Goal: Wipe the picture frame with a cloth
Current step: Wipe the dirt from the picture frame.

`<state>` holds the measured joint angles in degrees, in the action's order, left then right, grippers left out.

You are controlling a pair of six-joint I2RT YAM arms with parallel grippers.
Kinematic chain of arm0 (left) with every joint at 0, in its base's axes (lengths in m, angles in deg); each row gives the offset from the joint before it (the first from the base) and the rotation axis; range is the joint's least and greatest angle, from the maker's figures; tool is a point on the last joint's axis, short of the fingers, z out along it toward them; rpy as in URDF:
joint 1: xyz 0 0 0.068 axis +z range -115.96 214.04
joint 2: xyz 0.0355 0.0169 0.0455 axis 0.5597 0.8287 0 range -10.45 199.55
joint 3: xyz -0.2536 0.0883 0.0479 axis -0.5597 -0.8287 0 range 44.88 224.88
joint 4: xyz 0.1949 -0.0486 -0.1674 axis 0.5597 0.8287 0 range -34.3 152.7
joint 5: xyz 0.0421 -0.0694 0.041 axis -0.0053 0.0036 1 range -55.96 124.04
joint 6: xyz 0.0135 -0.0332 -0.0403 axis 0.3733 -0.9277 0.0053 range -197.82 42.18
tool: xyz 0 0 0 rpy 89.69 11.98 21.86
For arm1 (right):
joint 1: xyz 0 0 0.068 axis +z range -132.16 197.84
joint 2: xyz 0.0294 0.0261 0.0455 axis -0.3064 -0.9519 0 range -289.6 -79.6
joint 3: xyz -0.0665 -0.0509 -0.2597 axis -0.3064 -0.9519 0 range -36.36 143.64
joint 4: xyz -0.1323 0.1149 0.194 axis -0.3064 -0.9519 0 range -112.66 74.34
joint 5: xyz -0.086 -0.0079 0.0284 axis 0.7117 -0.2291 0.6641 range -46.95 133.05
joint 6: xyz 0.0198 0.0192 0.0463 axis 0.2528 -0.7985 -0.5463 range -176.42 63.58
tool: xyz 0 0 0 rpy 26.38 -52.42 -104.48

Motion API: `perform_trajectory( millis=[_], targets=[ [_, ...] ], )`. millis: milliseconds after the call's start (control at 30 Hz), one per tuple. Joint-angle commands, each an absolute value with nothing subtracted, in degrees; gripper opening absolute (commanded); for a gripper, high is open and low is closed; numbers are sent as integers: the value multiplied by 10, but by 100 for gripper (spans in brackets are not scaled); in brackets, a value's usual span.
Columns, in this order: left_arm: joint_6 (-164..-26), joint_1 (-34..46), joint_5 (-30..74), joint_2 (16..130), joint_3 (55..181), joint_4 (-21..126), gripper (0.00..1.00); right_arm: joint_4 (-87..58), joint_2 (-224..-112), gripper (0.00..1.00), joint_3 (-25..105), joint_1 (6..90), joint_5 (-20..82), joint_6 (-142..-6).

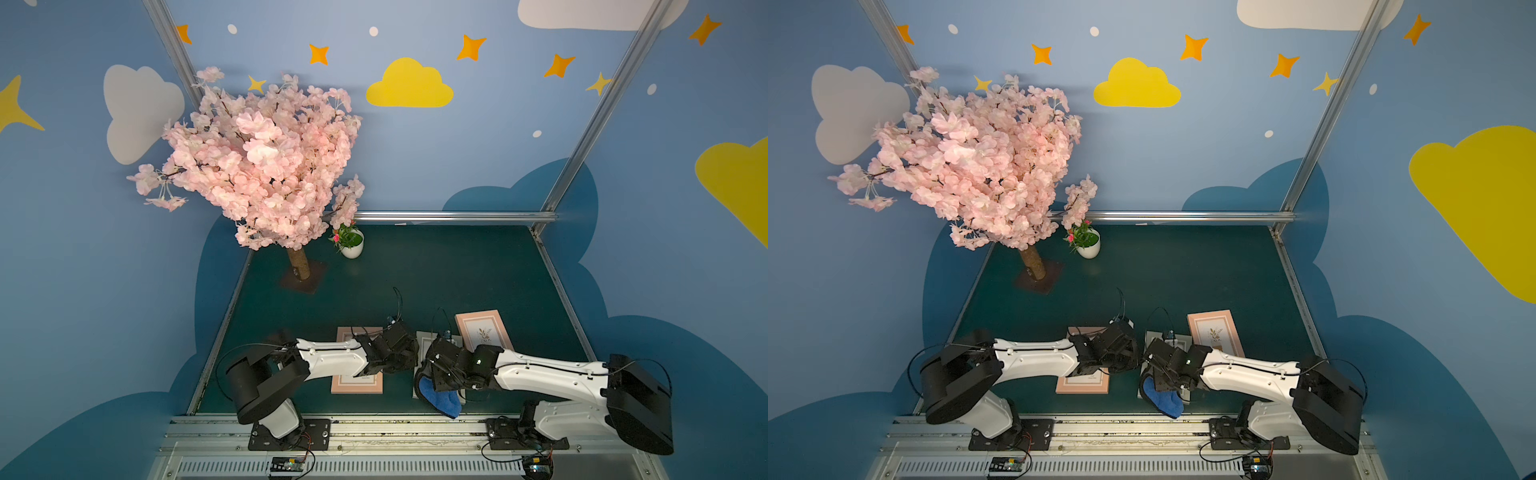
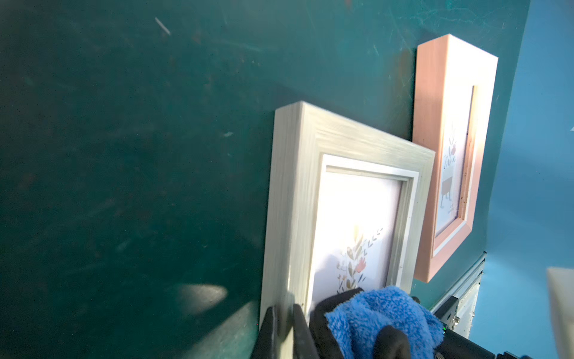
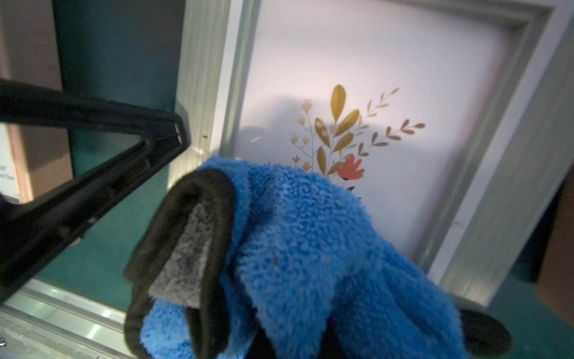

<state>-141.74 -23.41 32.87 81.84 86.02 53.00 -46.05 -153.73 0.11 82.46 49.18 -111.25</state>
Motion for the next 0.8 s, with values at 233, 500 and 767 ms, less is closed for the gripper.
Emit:
perform_trajectory(
  millis=[233, 500, 767],
  targets=[
    [-1425, -238, 351, 864, 828, 658, 10, -485, -1639, 0, 18, 737, 504, -1052],
    [-1428, -239, 355, 856, 829, 668, 10, -468, -1683, 0, 82, 656, 509, -986],
    [-1432, -239, 359, 853, 827, 670, 10, -463, -1664, 0, 75, 642, 486, -987]
  ],
)
